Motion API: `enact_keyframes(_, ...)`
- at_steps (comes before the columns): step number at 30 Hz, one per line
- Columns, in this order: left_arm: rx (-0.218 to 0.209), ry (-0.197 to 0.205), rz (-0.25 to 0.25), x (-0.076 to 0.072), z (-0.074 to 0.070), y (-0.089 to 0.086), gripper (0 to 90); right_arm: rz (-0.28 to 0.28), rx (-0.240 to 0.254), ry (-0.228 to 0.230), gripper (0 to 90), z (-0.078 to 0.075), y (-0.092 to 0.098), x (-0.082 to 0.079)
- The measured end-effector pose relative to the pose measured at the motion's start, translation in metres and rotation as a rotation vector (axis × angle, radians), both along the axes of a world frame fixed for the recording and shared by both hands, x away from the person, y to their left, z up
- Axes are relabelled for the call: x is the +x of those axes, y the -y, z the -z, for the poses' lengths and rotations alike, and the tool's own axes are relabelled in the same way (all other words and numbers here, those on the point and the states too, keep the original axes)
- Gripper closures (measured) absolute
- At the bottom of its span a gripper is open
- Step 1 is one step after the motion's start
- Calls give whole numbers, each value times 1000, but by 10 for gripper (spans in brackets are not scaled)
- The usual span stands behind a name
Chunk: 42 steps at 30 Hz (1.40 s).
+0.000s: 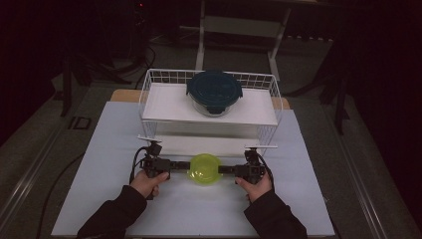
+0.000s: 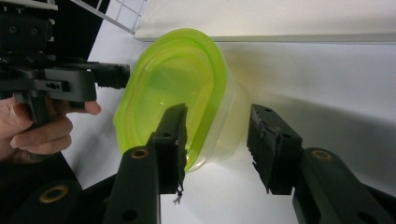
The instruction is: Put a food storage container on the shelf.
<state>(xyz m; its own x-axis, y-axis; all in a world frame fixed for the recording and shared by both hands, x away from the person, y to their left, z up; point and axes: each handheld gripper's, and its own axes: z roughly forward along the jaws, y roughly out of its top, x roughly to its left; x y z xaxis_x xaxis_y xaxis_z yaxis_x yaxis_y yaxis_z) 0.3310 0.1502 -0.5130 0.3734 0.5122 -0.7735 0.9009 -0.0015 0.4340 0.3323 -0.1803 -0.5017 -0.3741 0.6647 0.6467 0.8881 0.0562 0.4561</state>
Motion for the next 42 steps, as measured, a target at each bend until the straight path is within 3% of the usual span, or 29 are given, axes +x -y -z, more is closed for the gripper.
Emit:
enact_keyframes(5, 8, -31, 28, 3, 6, 8, 587, 17, 5, -26, 703, 2, -2, 0)
enact_keyframes(10, 5, -45, 39, 4, 7, 13, 687, 17, 4, -33, 745, 0, -4, 0)
enact_keyframes(20, 38, -58, 32, 1, 6, 14, 744, 4, 10, -20, 763, -1, -6, -3)
enact_keyframes(25, 48, -78, 36, -6, 5, 11, 775, -31, 35, -23, 798, -6, -9, -12)
enact_keyframes(31, 65, -46, 21, -13, -3, 11, 797, -24, 6, 31, 813, -12, -13, -22)
enact_keyframes(42, 49, 1, 21, -19, -25, 10, 798, -31, 27, 75, 813, -30, -11, -28)
